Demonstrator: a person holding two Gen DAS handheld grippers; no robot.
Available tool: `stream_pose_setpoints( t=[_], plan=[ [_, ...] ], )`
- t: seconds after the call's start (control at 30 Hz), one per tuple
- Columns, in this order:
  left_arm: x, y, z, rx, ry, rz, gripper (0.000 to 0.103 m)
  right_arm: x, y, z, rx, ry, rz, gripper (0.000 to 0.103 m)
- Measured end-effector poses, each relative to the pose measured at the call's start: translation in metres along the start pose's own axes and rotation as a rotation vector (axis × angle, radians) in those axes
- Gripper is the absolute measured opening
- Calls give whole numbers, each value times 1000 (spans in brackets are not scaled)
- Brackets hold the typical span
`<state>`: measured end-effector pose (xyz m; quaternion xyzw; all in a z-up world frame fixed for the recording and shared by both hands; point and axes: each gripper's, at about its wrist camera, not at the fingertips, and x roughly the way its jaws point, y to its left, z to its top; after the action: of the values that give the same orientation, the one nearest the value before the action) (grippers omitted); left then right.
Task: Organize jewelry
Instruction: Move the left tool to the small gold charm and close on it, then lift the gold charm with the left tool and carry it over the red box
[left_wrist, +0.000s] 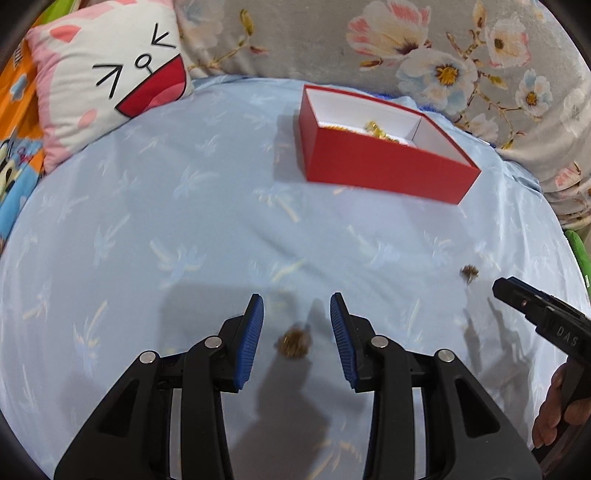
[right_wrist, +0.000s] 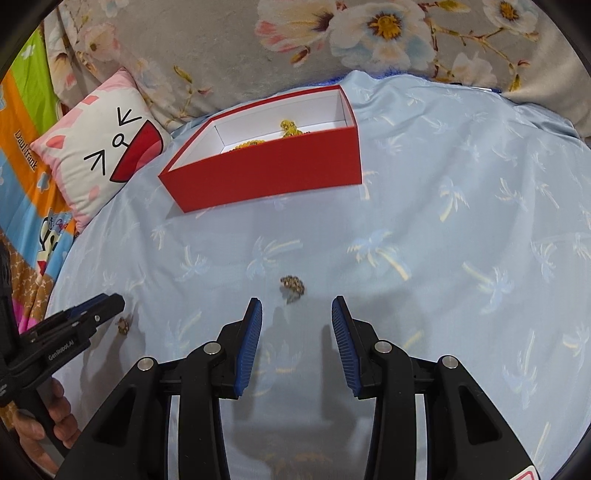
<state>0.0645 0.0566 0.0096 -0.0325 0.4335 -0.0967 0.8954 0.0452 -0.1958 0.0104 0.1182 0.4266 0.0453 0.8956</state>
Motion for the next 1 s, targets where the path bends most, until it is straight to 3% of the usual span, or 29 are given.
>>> stream_pose_setpoints(
  t=[0.47,0.6,1.0],
  plan=[
    [6,-3,-16,1,4,8,33,2,11,-14,-28,18,-20,38],
    [5,-4,-18,4,1,-1,18,4,12,-15,-32,24,-19,38],
    [17,-15,-8,20,-7,-14,18,13,11,-10,-26,28,-24,38]
  ],
)
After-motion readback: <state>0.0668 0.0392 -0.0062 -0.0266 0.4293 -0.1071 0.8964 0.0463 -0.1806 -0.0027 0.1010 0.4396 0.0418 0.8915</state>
